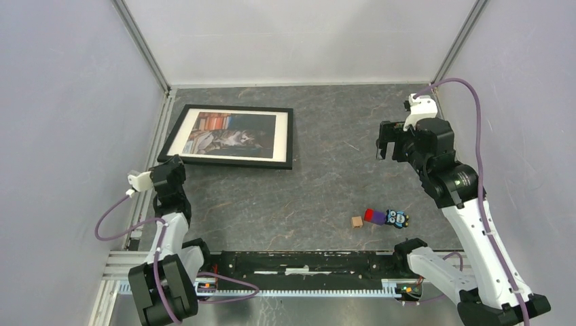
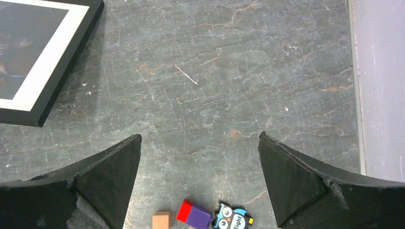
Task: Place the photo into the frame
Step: Turn over the photo frame at the center of the board, then reset both arms
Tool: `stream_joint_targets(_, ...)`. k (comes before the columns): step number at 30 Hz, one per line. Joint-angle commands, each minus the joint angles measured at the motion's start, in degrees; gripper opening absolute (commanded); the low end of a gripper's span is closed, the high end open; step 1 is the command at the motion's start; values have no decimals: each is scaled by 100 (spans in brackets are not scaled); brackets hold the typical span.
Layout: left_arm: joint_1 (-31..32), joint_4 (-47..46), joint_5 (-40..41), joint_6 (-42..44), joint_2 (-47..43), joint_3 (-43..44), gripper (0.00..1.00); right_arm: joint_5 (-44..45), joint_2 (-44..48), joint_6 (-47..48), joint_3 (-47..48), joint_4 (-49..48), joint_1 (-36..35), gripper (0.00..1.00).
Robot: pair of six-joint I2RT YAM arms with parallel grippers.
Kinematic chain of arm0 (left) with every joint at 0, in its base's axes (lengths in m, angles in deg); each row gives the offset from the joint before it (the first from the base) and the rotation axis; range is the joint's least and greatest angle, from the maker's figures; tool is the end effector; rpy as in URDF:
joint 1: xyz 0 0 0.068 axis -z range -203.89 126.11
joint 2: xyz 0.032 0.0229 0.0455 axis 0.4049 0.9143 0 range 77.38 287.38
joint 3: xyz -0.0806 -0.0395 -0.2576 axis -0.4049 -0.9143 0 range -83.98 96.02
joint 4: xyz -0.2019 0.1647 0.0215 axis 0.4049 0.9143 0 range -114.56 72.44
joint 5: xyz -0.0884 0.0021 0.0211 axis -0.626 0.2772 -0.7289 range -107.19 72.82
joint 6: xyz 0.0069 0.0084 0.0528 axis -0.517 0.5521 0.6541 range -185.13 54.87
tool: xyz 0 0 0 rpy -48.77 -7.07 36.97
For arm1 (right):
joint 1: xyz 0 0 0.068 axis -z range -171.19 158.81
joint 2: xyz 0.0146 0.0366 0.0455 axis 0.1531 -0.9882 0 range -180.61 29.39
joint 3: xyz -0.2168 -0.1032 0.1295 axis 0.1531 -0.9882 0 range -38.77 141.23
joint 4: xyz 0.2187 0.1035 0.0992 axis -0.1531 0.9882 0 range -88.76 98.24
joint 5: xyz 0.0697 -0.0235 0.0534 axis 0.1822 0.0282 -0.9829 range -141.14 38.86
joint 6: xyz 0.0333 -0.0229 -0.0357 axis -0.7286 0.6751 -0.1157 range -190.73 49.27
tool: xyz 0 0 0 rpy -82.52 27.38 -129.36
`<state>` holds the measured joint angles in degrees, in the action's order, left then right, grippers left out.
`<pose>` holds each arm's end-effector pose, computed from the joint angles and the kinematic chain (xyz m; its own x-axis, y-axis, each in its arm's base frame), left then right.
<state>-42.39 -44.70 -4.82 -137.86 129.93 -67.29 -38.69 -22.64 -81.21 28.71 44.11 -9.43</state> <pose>0.1852 0.0701 0.1987 0.4065 -0.8476 -0.3412 -0.3956 0.1733 -0.9019 0.1679 0.0473 0.3946 -0.4526 0.0379 -0.8909 -0.0423 0.9971 0.0639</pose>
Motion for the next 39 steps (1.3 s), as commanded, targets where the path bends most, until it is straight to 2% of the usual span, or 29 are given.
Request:
stream_joint_targets(1,-93,209,893,471,-74,-225,2,-160,131,156,166,-227,8,98)
stream_joint_targets(3,-95,559,1053,294,-39,-236,3,-131,141,175,229,-178,6,98)
stream_joint_targets(7,-99,694,1066,114,74,-243,6,-49,225,173,224,-214,9,98)
stream_joint_targets(13,-95,2031,1168,-283,107,315,28,-63,243,166,286,-181,10,98)
stream_joint_targets(16,-97,3150,1184,-661,173,747,64,-15,261,156,314,-131,5,98)
stream_joint_targets(18,-96,4001,1190,-811,263,1212,96,-2,266,152,351,-101,7,98)
stream_joint_targets(19,-98,4275,1190,-809,317,1399,100,16,256,156,390,-69,9,98)
stream_joint_targets(21,-99,4980,1202,-741,395,1921,100,105,207,137,507,64,4,98)
stream_joint_targets(24,-91,5273,973,-64,311,2515,100,226,133,188,757,295,7,98)
stream_joint_targets(27,25,4947,393,869,153,3047,100,283,195,373,911,362,3,98)
stream_joint_targets(29,312,4341,-412,1896,158,3447,100,357,243,532,993,355,1,98)
stream_joint_targets(31,950,3960,-949,2774,238,3990,100,472,308,674,1012,318,5,98)
stream_joint_targets(35,2828,4635,-941,4348,670,5569,100,501,431,828,1021,232,7,98)
stream_joint_targets(37,3566,4863,-964,4830,747,6121,100,399,513,830,1006,119,8,98)
stream_joint_targets(39,3940,4792,-1268,4989,684,6337,100,288,625,842,964,-60,4,98)
